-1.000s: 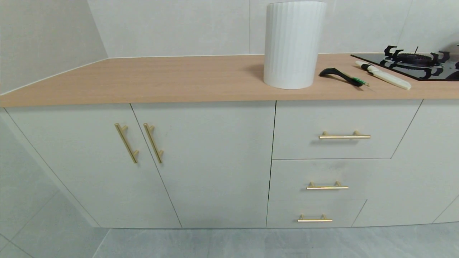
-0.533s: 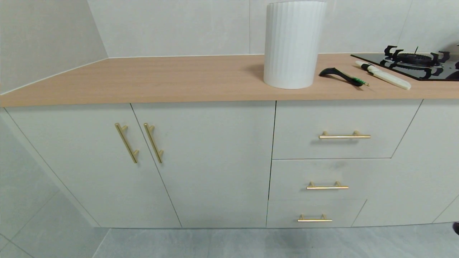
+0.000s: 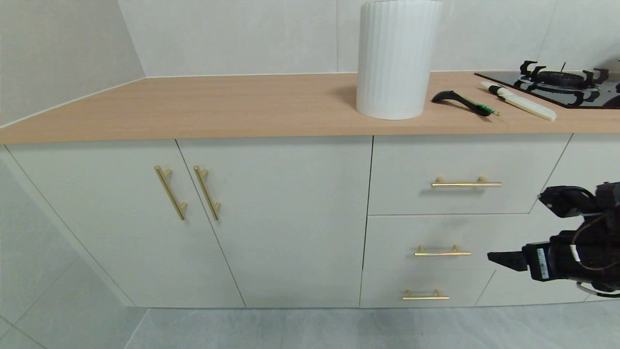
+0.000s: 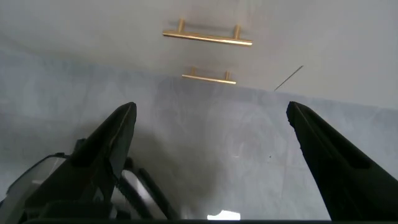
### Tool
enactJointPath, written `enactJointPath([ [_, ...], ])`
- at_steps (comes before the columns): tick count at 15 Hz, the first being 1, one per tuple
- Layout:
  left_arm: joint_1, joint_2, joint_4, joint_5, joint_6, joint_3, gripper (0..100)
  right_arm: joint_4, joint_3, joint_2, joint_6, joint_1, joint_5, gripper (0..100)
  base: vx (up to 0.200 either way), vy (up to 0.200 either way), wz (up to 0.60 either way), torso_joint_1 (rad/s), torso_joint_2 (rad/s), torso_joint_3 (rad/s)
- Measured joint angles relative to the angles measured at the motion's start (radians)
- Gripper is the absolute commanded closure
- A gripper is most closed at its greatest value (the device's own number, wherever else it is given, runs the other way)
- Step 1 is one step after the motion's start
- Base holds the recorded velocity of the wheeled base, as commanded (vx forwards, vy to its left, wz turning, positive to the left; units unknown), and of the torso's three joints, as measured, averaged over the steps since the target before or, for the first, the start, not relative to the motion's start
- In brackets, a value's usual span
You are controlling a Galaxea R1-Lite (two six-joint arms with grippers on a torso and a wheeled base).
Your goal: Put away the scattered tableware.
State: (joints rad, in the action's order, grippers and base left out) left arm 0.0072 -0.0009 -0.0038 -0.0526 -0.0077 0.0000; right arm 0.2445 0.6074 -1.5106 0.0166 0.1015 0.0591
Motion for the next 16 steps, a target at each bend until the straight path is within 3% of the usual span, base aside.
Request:
enactJointPath([
  [7,0.0,0.0,0.0,-0.001,-0.001,0.0,0,0.41,-0.024,-0.326,-0.002,0.037,-0.034,0,0.0,0.0,0.0,0.0,0.0,0.0],
  [11,0.0,0.0,0.0,-0.001,-0.001,0.0,0,0.696,-0.058,-0.481,-0.008,0.072,-0.157,0,0.0,0.0,0.0,0.0,0.0,0.0],
  [16,0.0,0.0,0.0,-0.001,-0.002,0.0,0,0.898,-0.057,-0.638,-0.015,0.078,-0.209,0,0.0,0.0,0.0,0.0,0.0,0.0],
])
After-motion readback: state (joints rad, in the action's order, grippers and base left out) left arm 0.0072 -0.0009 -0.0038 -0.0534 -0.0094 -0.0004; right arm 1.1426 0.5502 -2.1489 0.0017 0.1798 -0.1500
